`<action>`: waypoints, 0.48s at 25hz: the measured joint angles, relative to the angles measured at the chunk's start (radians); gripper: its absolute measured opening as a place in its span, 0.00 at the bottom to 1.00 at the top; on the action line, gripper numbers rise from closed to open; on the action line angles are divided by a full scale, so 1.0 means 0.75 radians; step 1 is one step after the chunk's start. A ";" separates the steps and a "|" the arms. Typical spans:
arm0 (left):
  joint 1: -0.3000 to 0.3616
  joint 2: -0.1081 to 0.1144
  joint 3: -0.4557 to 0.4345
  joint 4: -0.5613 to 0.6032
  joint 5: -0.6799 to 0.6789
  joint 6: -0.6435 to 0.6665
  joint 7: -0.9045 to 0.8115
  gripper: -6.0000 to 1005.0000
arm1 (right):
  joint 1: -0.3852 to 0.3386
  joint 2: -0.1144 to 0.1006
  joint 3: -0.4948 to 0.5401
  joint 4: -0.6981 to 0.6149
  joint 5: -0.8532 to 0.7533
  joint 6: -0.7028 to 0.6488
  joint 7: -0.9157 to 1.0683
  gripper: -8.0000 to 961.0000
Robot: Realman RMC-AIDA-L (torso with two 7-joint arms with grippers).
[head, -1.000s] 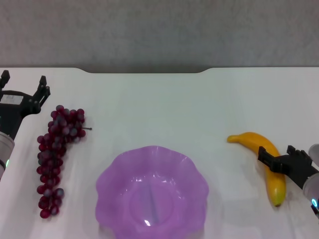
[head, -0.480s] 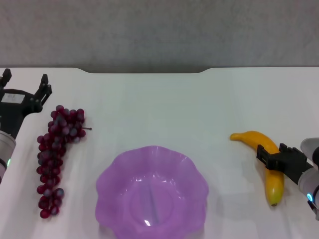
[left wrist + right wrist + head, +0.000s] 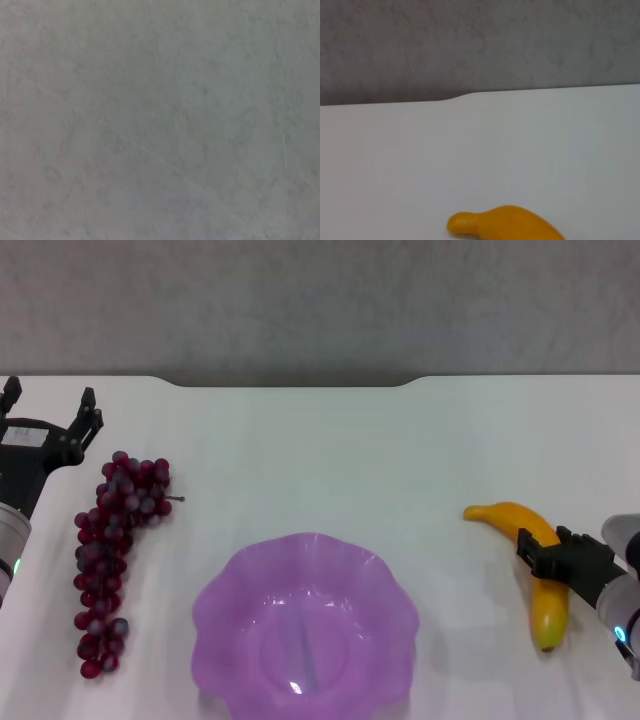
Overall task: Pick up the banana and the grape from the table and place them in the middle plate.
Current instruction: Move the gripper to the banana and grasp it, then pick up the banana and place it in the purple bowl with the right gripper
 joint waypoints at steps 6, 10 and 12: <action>0.002 0.000 0.000 0.000 0.000 0.000 0.001 0.87 | 0.002 0.000 -0.001 0.000 0.000 0.000 0.001 0.62; 0.002 0.000 0.000 0.000 0.000 0.000 0.001 0.87 | 0.002 0.000 -0.001 0.000 0.000 0.000 0.001 0.55; 0.002 0.000 0.000 0.000 0.000 0.000 0.001 0.87 | 0.002 0.000 -0.001 0.000 0.000 0.000 0.001 0.54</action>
